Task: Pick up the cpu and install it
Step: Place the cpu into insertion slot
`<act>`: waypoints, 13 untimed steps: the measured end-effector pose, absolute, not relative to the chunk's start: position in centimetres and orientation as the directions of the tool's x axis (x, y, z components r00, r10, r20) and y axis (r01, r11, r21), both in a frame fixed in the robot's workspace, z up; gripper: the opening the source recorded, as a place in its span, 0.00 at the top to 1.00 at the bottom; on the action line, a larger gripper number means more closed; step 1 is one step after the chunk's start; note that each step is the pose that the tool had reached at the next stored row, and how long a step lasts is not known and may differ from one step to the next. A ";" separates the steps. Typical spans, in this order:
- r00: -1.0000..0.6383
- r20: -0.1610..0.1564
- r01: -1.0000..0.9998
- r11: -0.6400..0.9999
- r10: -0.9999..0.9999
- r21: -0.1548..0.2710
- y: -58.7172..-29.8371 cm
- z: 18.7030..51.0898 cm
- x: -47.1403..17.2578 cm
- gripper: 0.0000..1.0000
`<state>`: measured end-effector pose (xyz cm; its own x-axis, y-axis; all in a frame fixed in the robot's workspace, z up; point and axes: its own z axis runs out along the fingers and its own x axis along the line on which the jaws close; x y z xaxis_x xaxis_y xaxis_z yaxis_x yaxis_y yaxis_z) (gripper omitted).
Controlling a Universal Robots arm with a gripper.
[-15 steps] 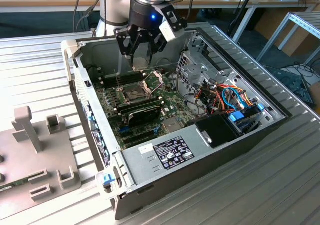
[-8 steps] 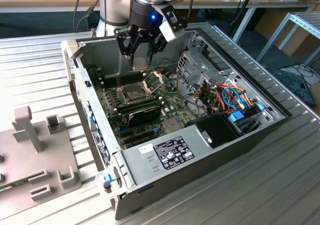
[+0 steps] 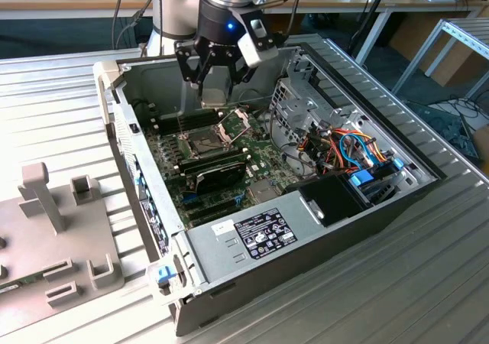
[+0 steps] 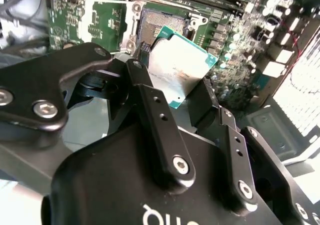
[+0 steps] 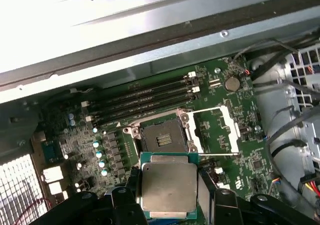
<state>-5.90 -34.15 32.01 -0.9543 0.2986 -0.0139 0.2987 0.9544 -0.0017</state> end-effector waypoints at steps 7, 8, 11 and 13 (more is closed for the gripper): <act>-0.903 -0.014 0.430 0.903 0.430 -0.002 -34.2 32.0 -5.9 0.45; -0.892 -0.014 0.452 0.892 0.452 -0.002 -34.2 32.0 -5.9 0.45; -0.856 -0.014 0.517 0.856 0.517 -0.002 -34.2 32.0 -5.9 0.45; -0.824 -0.014 0.566 0.824 0.566 -0.002 -34.2 32.0 -5.9 0.45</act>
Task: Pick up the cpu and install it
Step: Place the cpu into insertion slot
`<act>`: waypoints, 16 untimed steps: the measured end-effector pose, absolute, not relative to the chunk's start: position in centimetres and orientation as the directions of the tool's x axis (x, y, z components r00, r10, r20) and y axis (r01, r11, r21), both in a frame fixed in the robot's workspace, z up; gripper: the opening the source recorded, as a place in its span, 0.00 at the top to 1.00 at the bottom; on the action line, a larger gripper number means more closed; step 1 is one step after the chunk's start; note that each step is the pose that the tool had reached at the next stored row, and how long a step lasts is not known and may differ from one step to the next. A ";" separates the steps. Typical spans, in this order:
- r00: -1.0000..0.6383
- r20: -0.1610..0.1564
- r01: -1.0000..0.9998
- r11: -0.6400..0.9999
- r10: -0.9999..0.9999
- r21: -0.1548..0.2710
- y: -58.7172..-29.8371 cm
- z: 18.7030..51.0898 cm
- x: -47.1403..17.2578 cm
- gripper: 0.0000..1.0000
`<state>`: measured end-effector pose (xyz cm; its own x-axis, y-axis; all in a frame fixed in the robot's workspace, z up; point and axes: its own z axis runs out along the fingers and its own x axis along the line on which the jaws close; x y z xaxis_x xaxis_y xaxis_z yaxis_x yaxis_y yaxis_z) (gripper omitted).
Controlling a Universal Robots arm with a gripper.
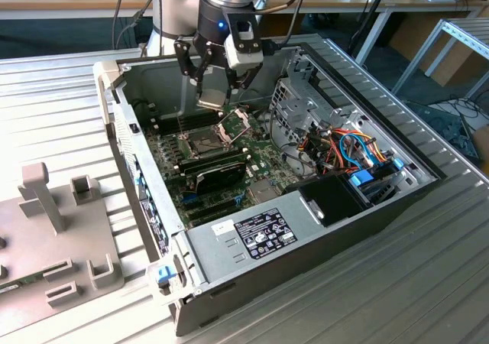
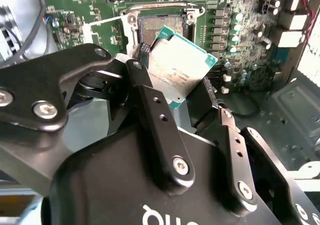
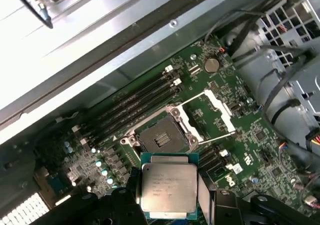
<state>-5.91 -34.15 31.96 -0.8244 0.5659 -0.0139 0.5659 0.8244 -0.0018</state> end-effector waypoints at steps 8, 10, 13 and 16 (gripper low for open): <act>-0.701 -0.014 0.713 0.701 0.713 -0.002 -34.2 31.9 -5.9 0.45; -0.666 -0.014 0.746 0.666 0.746 -0.002 -34.2 31.9 -5.9 0.45; -0.628 -0.014 0.779 0.628 0.778 -0.002 -34.2 31.9 -5.9 0.45; -0.568 -0.014 0.823 0.568 0.823 -0.002 -34.2 31.9 -5.9 0.45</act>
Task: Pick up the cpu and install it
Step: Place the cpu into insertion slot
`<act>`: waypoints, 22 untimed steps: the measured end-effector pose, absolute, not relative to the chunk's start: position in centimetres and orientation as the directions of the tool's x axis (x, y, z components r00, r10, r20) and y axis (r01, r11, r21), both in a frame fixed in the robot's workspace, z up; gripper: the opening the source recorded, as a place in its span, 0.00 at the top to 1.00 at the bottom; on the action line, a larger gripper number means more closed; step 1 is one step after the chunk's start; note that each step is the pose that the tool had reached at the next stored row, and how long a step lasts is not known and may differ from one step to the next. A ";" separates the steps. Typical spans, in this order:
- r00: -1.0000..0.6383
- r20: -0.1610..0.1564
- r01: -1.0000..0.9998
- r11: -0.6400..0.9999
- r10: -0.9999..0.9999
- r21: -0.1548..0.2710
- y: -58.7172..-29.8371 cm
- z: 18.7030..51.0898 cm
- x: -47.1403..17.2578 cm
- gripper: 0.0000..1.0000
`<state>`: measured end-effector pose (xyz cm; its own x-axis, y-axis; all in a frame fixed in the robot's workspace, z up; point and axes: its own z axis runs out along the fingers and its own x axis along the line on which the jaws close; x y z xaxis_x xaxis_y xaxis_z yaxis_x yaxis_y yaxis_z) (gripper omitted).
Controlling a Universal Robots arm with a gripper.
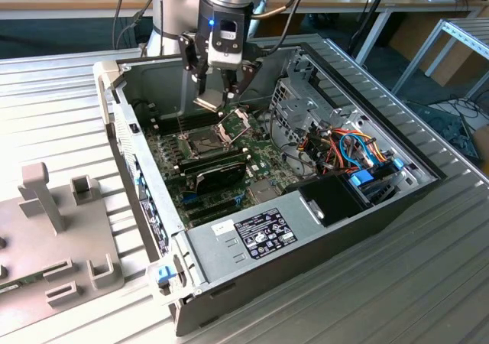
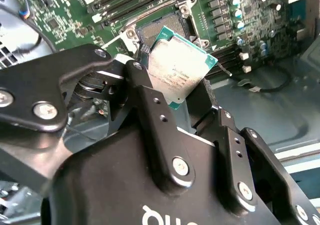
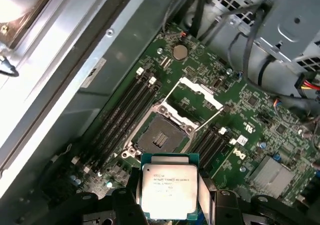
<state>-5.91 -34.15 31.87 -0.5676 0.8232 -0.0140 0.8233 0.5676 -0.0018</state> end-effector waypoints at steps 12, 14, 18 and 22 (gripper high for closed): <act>-0.342 -0.014 0.940 0.342 0.939 -0.002 -34.2 31.8 -5.9 0.45; -0.300 -0.014 0.954 0.300 0.954 -0.002 -34.2 31.8 -5.9 0.45; -0.221 -0.014 0.975 0.221 0.975 -0.002 -34.2 31.7 -5.9 0.45; -0.115 -0.014 0.993 0.115 0.993 -0.002 -34.2 31.7 -5.9 0.45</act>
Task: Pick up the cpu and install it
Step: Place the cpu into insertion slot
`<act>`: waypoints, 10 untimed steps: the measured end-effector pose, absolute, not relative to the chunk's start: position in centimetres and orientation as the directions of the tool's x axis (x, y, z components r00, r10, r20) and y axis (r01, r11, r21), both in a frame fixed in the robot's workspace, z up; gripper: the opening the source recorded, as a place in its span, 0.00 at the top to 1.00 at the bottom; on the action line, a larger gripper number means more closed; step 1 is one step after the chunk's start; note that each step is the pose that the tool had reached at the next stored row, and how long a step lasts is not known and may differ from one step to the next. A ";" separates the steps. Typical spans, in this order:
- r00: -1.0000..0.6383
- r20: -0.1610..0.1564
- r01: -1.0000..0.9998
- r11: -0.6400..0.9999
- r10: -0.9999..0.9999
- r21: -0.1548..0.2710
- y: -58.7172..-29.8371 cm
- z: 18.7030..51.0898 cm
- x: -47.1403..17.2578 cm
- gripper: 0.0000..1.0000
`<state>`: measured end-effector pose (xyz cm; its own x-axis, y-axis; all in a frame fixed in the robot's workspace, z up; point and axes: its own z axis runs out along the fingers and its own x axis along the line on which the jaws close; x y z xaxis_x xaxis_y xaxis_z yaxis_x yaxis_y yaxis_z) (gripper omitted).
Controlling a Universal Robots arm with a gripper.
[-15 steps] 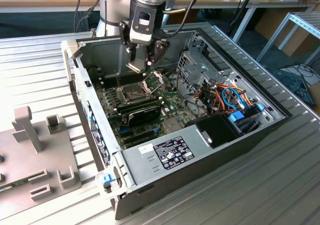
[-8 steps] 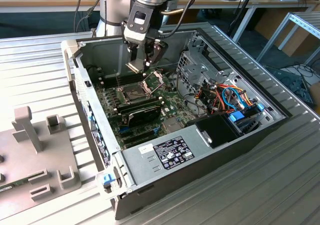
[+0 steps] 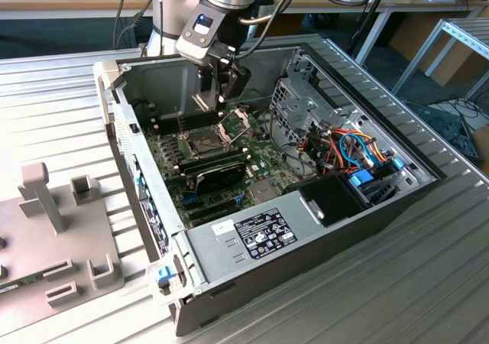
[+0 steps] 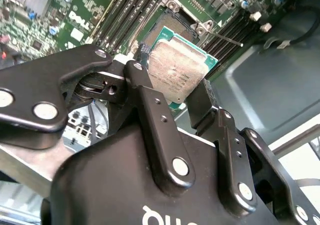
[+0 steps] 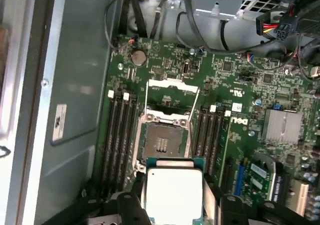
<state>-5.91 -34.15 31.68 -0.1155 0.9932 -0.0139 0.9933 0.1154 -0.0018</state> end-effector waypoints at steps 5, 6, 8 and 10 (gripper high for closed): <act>-0.021 -0.014 1.000 0.021 1.000 -0.002 -34.2 31.6 -5.9 0.45; -0.021 -0.014 1.000 0.021 1.000 -0.002 -34.2 31.6 -5.9 0.45; -0.021 -0.014 1.000 0.021 1.000 -0.002 -34.2 31.6 -5.9 0.45; -0.021 -0.014 1.000 0.021 1.000 -0.002 -34.2 31.6 -5.9 0.45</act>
<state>-5.91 -34.15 31.61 -0.0212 0.9997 -0.0139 0.9998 0.0212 -0.0017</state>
